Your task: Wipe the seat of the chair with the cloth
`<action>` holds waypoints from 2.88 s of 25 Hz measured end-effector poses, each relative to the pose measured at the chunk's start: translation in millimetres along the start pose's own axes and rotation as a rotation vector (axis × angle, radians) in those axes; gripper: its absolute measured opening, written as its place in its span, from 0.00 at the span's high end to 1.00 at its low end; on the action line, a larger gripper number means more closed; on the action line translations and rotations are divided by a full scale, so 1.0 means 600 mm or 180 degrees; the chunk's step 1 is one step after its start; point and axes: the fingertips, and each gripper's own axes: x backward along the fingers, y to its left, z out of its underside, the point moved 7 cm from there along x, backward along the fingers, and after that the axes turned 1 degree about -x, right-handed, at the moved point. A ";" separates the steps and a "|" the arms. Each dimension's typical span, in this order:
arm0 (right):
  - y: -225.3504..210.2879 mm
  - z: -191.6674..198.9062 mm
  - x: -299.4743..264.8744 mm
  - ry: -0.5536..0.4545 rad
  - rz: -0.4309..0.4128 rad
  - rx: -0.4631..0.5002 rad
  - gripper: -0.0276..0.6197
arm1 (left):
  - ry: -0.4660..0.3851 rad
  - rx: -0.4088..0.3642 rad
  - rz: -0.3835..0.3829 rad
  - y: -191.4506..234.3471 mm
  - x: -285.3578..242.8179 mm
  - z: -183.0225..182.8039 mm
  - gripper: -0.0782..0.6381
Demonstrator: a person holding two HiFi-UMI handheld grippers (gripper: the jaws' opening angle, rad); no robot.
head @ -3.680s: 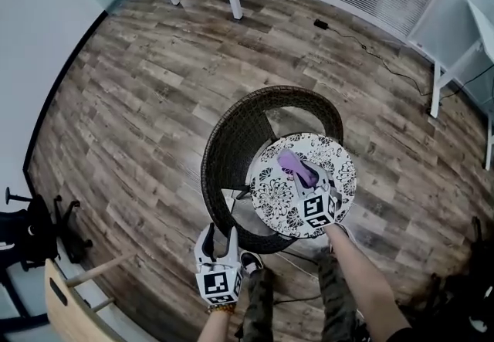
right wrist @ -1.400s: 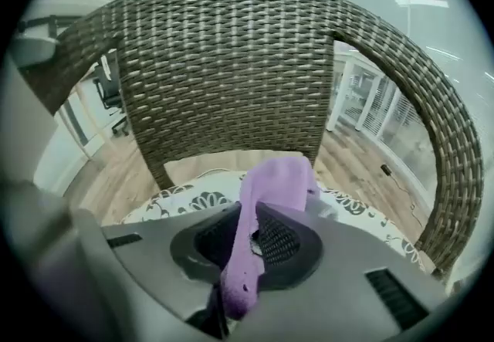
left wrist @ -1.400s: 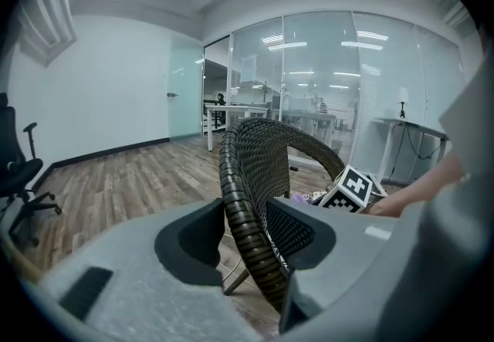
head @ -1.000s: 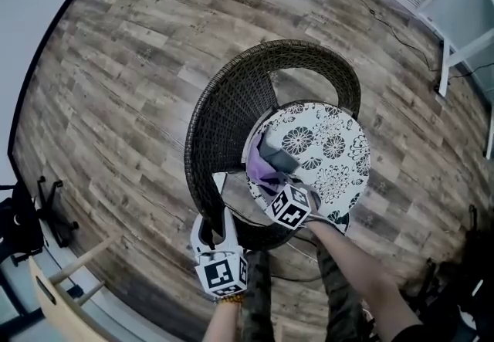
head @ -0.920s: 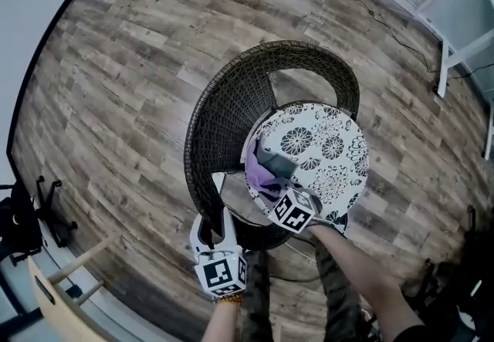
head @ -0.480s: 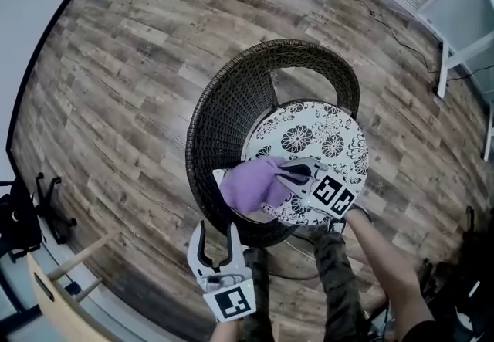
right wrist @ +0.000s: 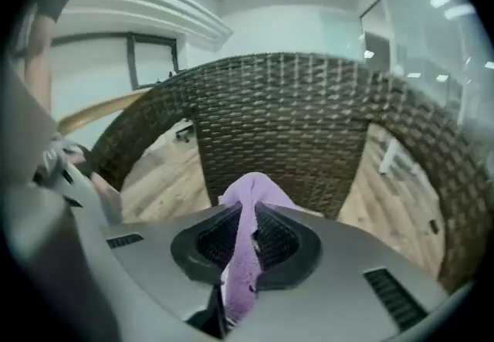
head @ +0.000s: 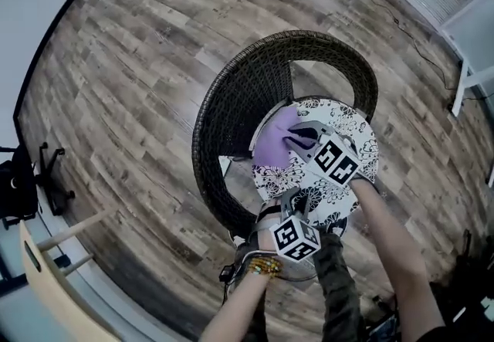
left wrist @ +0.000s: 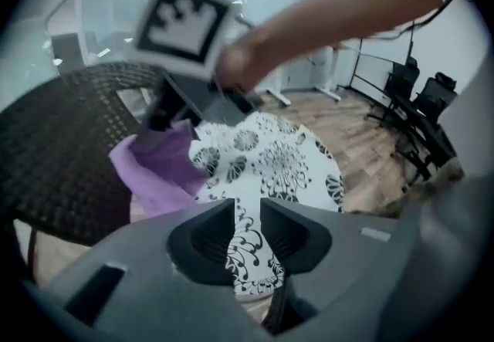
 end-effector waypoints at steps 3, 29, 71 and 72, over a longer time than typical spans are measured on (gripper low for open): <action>0.006 0.048 -0.041 0.0526 -0.0065 0.0272 0.89 | 0.0654 -0.0092 0.0178 -0.004 -0.062 0.021 0.79; 0.040 0.112 -0.180 0.1001 -0.0506 0.0821 0.87 | 0.1323 0.0466 0.0604 0.069 -0.164 0.102 0.65; 0.074 0.122 -0.165 0.0675 -0.1058 0.0983 0.86 | 0.1435 -0.0041 0.0933 0.029 -0.160 0.096 0.62; 0.071 0.120 -0.165 0.0694 -0.1022 0.1036 0.87 | 0.1437 -0.0009 0.0932 0.030 -0.161 0.097 0.62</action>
